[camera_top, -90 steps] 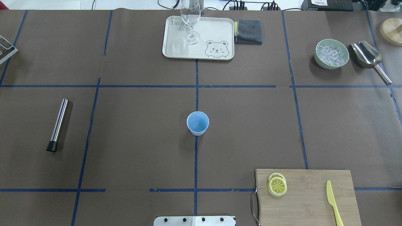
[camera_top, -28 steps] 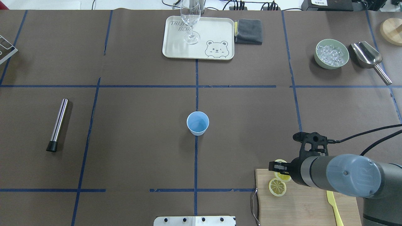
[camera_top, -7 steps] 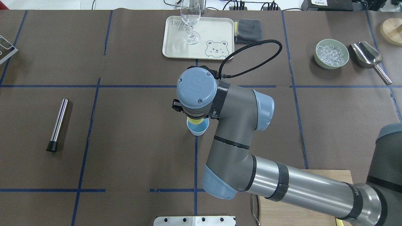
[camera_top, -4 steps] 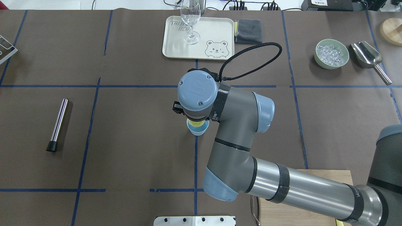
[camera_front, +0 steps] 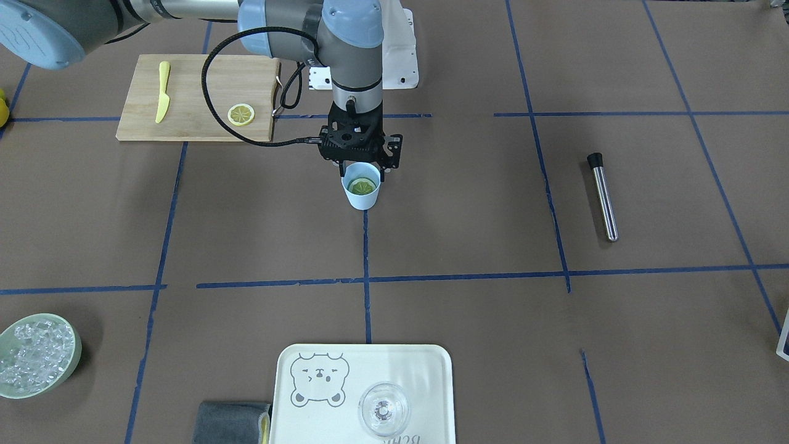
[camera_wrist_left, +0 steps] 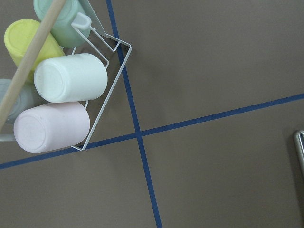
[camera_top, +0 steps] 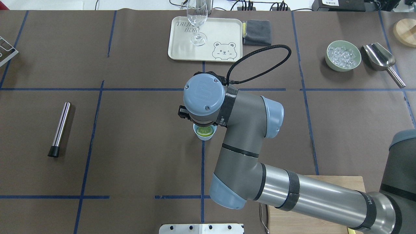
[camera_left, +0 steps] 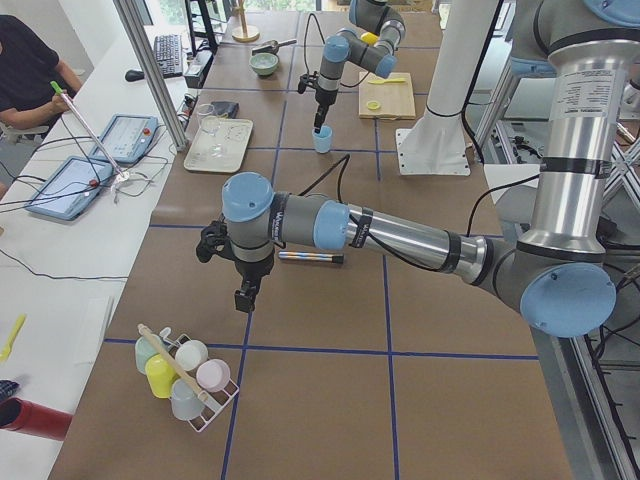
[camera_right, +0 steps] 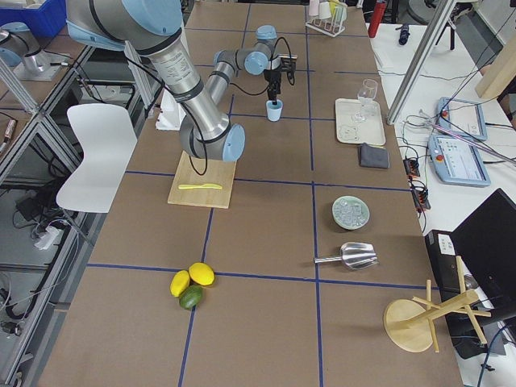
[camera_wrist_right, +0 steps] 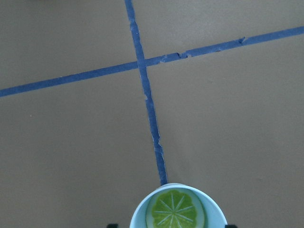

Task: Squeeze lemon into cup
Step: 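Squeeze and release the lemon slice into the blue cup with the right gripper, then raise the right gripper away from the cup toward the ice bowl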

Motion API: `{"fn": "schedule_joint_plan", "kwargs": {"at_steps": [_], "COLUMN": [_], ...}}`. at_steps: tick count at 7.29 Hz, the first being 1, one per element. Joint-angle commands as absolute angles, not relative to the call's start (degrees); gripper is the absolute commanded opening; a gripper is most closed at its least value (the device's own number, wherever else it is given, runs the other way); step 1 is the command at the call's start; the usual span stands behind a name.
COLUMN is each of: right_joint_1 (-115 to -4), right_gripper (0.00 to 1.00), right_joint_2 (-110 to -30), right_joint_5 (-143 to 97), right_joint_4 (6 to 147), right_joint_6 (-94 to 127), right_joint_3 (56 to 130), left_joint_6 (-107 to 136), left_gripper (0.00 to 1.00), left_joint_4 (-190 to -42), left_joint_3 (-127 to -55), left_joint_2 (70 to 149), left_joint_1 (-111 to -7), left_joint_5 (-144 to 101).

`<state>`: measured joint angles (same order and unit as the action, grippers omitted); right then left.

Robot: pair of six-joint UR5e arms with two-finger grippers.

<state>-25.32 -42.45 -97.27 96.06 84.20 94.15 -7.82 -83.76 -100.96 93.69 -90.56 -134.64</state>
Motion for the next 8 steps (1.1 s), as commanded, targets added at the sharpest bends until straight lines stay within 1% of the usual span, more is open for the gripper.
{"fn": "schedule_joint_plan", "kwargs": {"at_steps": [1,2,3,5,7,8], "right_joint_1": [-25.3,-25.5,-26.8,-33.1,-41.4,-46.4], "right_gripper": [0.93,1.0,1.0,1.0,1.0,1.0], "right_joint_2": [-44.2,-45.9,-48.0,-53.9,-58.1,-60.5], "right_joint_5": [-97.9,-98.3,-99.2,-104.7,-113.7,-118.3], "right_joint_4": [96.1,96.1,96.2,96.1,95.9,95.9], "right_joint_6": [83.9,83.8,83.2,74.1,66.8,59.3], "right_joint_3": [97.4,99.8,102.5,108.6,111.7,111.9], "left_joint_6": [-7.7,-6.6,-2.7,2.0,12.1,19.8], "left_gripper": [1.0,1.0,1.0,1.0,1.0,1.0], "left_joint_4": [-83.8,-83.8,-84.5,-84.3,-84.1,-84.5], "left_joint_3": [-100.9,-100.9,-101.9,-103.7,-107.6,-109.7], "left_joint_2": [93.8,94.2,95.4,97.4,97.5,97.6], "left_joint_1": [-90.5,-90.3,-88.6,-84.0,-78.0,-74.0], "left_joint_5": [-134.7,-134.7,-134.1,-133.9,-133.9,-133.9]}}
